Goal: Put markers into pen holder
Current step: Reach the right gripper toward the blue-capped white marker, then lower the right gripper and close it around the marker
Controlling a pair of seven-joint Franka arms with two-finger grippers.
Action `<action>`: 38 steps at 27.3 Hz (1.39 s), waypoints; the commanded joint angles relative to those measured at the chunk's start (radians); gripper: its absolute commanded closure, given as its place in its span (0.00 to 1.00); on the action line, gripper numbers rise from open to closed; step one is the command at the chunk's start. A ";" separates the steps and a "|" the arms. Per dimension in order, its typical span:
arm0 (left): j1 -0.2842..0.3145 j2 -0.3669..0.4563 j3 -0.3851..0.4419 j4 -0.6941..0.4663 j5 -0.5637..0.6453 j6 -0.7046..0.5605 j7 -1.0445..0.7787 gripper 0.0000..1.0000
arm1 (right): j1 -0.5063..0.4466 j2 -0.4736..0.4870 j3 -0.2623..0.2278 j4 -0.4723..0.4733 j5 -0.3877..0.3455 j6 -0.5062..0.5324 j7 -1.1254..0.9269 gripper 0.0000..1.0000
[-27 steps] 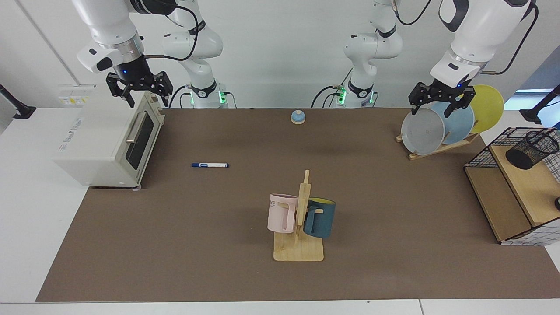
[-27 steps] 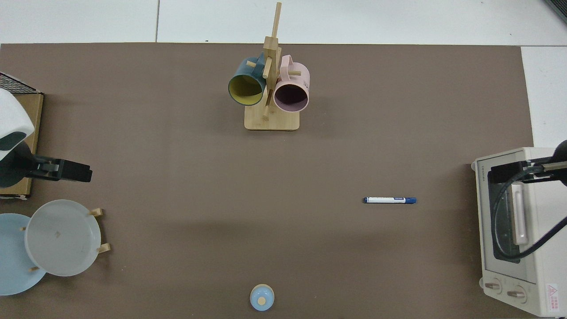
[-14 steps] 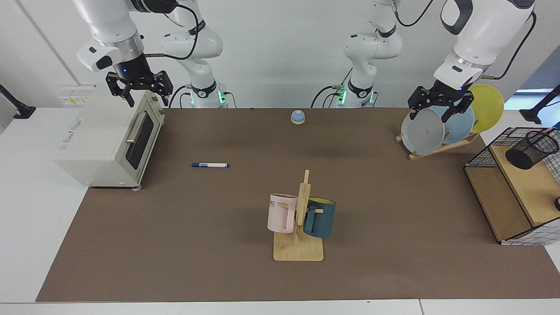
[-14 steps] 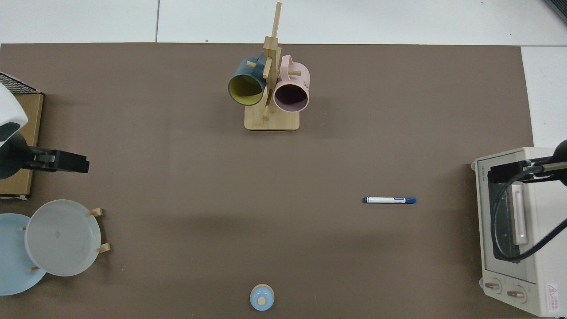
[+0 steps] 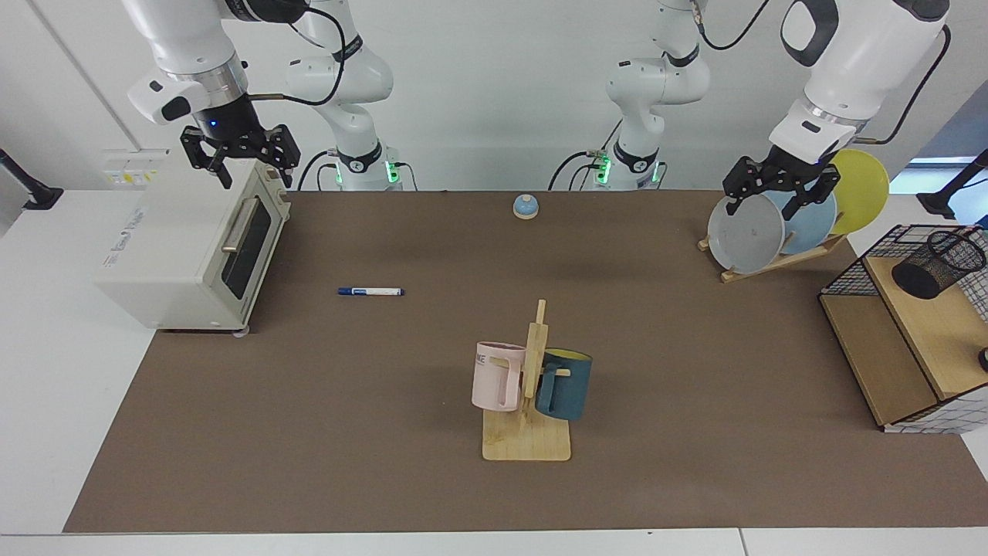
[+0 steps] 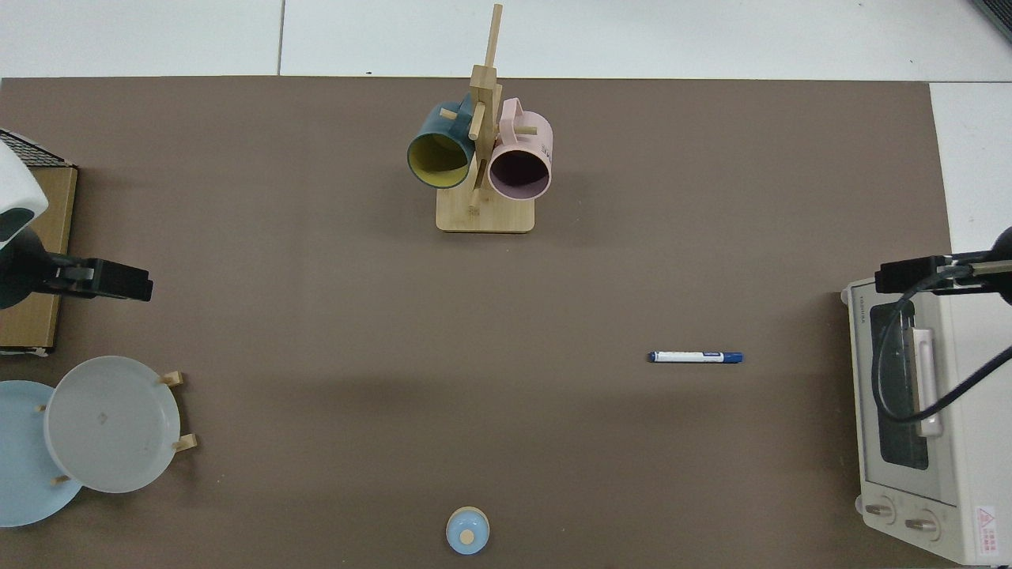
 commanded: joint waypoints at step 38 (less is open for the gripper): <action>0.005 0.014 -0.005 0.003 0.031 0.009 0.008 0.00 | 0.080 0.109 0.010 -0.499 0.175 0.496 1.620 0.00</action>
